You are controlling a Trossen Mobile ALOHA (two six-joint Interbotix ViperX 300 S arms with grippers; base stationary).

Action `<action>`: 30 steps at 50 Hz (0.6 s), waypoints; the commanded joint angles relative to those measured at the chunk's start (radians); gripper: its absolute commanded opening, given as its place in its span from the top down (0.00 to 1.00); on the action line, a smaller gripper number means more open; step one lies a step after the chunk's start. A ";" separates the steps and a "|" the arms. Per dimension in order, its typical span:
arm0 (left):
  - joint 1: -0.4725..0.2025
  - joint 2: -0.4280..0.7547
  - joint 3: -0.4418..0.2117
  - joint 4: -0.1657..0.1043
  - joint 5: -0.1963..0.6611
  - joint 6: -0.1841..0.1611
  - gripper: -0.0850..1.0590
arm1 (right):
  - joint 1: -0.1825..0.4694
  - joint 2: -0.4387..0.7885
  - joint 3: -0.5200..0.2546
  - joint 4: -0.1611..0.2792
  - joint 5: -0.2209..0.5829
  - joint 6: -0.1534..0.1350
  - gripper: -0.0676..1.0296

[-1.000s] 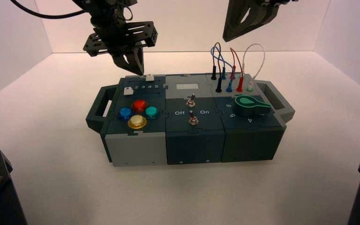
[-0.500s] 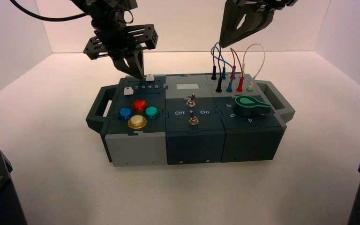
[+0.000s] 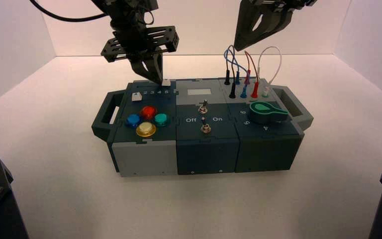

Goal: Move the top slider to position 5.

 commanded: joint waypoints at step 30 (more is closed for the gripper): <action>-0.011 -0.176 -0.014 0.017 0.232 0.081 0.95 | 0.008 -0.029 -0.037 0.002 0.055 0.000 0.96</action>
